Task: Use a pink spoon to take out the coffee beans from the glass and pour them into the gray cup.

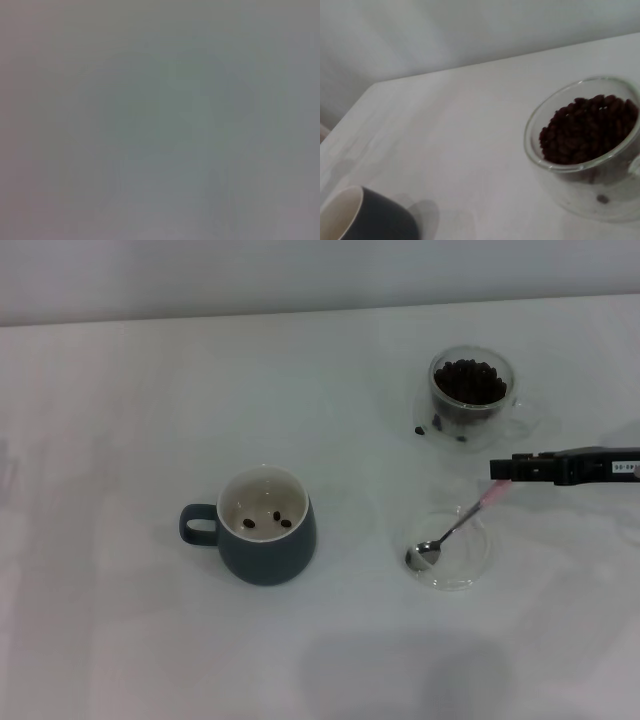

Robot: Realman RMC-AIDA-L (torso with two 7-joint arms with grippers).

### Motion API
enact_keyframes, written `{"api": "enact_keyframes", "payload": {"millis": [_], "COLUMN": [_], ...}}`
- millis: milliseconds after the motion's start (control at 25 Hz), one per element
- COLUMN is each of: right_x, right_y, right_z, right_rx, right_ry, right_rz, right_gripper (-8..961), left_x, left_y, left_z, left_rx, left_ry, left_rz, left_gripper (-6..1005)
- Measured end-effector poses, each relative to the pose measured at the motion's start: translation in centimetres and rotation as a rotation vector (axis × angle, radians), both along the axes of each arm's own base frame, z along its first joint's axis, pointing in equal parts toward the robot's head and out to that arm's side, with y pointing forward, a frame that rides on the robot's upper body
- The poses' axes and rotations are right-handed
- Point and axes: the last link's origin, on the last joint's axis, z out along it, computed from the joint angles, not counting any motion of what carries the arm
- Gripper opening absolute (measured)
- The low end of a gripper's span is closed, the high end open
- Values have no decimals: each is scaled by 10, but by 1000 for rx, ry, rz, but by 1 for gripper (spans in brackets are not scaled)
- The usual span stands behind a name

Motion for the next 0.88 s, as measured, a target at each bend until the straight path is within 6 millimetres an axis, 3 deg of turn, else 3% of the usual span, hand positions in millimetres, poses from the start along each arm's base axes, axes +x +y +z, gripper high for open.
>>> {"api": "enact_keyframes", "payload": {"millis": [160, 560, 720, 880], "right_x": [2, 13, 27, 41], "right_y": [4, 10, 4, -6], "right_z": [7, 47, 55, 46], "right_rx": [42, 288, 538, 806], "right_ry": [-1, -2, -30, -120], "right_rz": [-3, 6, 23, 68], "right_gripper": [675, 860, 876, 874], "left_x": [0, 0, -2, -5], "left_y": [0, 0, 0, 1], "left_z": [0, 0, 2, 2], "left_rx": [0, 0, 12, 15], "left_ry": [-1, -4, -12, -20], "left_rz": [0, -1, 14, 33], "left_gripper": [801, 801, 801, 800]}}
